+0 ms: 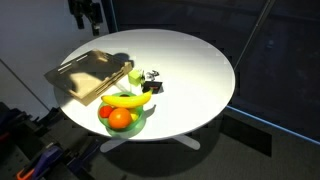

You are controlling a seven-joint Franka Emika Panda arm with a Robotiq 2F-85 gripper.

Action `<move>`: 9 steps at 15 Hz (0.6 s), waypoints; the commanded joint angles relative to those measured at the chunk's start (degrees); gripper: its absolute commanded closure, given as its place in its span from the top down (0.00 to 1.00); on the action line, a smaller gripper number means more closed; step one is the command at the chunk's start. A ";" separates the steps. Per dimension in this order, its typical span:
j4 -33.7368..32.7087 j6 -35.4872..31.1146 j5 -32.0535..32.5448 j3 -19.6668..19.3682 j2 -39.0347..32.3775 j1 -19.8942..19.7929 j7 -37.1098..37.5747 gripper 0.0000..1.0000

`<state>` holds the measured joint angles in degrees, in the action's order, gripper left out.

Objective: Move the black and white cube from the tray to the table

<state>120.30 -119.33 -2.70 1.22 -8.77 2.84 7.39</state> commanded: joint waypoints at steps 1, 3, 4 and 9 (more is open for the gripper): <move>3.57 -0.57 1.17 0.43 5.02 0.45 1.56 1.00; 4.58 -1.39 1.61 0.76 6.73 0.60 1.21 1.00; 4.87 -1.62 1.87 0.96 7.40 0.63 1.07 1.00; 5.45 -2.47 3.19 1.73 10.49 0.54 1.10 1.00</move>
<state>123.80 -120.33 -0.70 2.68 -1.47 3.15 7.53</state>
